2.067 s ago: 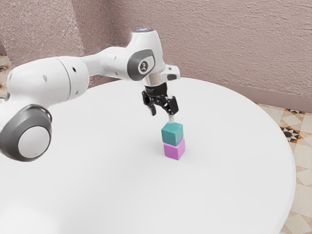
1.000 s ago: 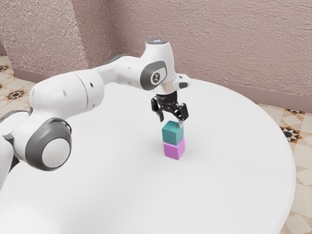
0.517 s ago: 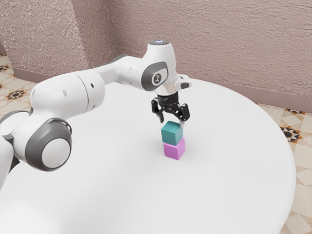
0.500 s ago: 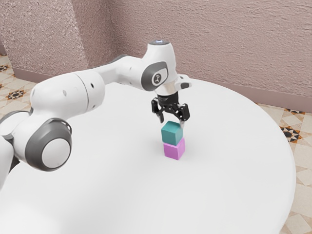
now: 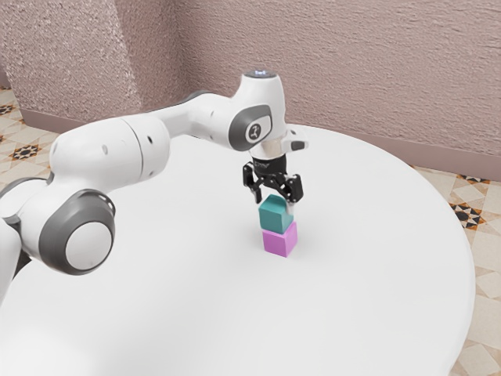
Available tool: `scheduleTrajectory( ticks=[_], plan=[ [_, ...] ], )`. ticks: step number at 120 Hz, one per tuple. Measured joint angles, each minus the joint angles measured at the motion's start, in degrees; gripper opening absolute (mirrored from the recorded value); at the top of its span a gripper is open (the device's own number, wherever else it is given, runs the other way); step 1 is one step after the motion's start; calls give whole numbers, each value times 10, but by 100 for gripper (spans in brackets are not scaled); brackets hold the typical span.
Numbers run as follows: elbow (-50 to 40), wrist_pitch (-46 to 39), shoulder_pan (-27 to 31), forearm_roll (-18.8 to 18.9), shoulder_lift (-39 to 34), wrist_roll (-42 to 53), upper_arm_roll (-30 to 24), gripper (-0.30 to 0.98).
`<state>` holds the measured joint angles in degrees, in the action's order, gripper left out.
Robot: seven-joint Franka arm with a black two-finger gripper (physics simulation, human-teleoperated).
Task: Pick up the blue block with one arm, and put the blue block on the table with one arm
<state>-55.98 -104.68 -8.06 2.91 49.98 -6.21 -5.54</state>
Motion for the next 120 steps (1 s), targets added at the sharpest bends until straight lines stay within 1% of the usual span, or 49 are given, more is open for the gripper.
scheduleTrajectory(
  ticks=[50, 120],
  plan=[
    [-24, -29, -2, -5, -1, 28, -2, 69],
    [-37, -35, -2, -12, -2, 0, 7, 69]
  ],
)
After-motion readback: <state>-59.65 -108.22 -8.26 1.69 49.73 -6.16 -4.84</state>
